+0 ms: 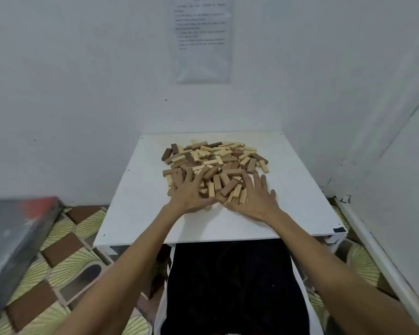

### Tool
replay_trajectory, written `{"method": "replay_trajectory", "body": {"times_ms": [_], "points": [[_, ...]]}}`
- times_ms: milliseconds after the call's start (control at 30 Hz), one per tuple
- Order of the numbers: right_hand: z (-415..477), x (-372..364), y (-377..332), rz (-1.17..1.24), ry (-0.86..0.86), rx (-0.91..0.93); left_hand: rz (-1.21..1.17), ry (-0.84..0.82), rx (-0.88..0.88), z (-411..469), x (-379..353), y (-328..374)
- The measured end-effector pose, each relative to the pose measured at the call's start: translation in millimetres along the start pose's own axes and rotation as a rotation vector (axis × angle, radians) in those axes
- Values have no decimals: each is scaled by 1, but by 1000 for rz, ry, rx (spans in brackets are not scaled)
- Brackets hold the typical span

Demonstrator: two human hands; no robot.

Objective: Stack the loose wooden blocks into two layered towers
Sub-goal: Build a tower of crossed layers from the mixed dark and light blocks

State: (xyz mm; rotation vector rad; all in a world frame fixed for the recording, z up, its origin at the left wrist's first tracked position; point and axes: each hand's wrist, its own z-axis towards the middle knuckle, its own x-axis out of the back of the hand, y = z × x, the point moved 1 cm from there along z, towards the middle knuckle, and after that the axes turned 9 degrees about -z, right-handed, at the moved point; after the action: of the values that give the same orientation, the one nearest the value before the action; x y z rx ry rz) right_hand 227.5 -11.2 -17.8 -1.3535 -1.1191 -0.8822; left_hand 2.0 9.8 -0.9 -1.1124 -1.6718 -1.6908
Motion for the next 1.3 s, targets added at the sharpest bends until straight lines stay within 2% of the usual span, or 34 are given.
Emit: {"method": "replay_trajectory", "body": {"times_ms": [167, 300, 500, 833, 1033, 1300], "points": [[13, -27, 5, -3, 119, -47, 92, 82, 100, 2, -29, -35], [47, -28, 3, -27, 179, -23, 82, 202, 31, 14, -33, -48], [91, -29, 5, -21, 213, 93, 56, 206, -27, 46, -23, -57], [166, -29, -13, 27, 258, 141, -25, 251, -80, 118, 4, -83], [202, -28, -24, 55, 228, 134, -28, 281, -82, 155, 16, -102], [199, -8, -26, 35, 127, 109, -31, 294, -98, 156, 17, -105]]}}
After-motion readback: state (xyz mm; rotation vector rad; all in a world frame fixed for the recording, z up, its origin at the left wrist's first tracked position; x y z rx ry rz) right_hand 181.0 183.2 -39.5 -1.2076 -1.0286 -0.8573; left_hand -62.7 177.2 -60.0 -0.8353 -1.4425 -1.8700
